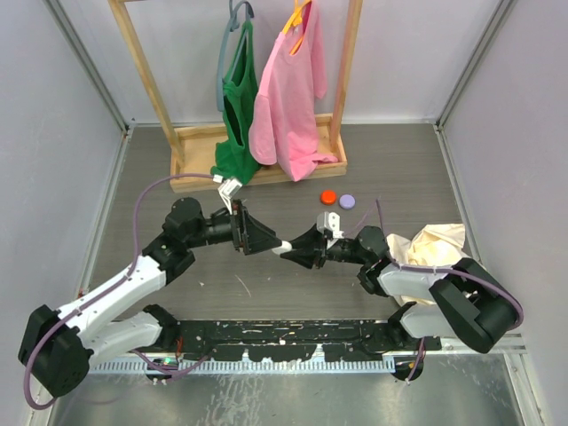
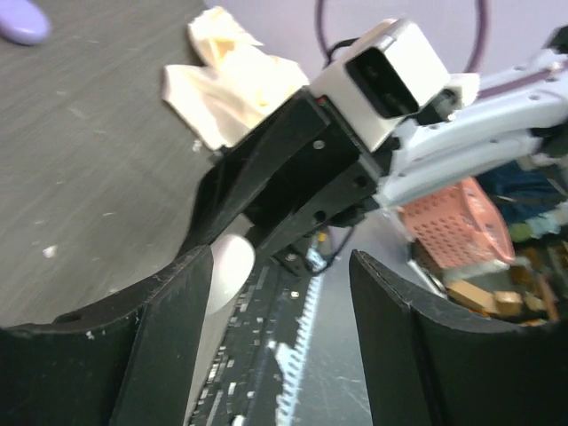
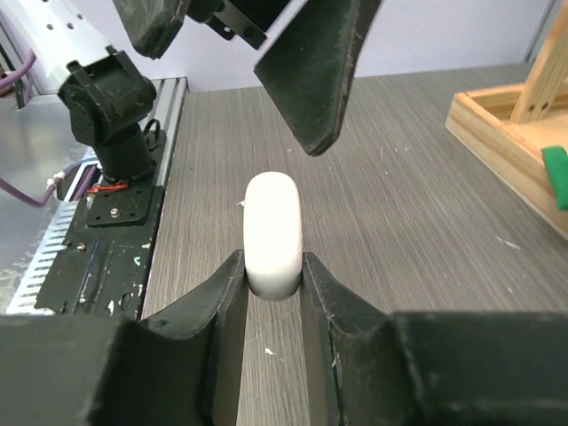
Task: Insert the wireless bluetooth earbuds into the charging case
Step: Close the charging case.
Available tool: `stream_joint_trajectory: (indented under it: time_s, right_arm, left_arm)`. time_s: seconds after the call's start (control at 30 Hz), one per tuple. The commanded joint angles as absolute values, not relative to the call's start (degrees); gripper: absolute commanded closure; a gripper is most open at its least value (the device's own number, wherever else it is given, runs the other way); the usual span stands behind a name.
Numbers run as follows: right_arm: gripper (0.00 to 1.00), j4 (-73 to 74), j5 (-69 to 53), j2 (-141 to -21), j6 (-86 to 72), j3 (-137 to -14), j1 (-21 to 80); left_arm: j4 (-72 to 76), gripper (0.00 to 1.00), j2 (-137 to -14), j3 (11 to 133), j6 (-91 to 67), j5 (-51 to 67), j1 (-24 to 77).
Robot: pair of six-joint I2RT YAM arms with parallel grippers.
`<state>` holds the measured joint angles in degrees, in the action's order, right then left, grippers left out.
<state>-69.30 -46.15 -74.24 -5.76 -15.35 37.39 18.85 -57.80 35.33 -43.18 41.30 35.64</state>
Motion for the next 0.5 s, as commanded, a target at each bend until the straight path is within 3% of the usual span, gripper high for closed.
stream_joint_trajectory:
  time_s: [0.0,0.27,0.47]
  right_arm:
    - [0.99,-62.56,-41.16,-71.17,-5.23,-18.09,37.19]
    - [0.99,-44.82,-33.69,-68.4,-10.72,-20.74,33.49]
    - [0.99,-29.91,-29.46,-68.39,-13.5,-24.35,27.85]
  left_arm:
    - [6.83,0.34,-52.84,36.63,-34.09,30.23,35.68]
    - [-7.08,0.17,-44.5,34.56,-26.11,3.21,35.59]
    - [-7.13,0.03,-40.13,29.26,-25.94,-7.4,35.59]
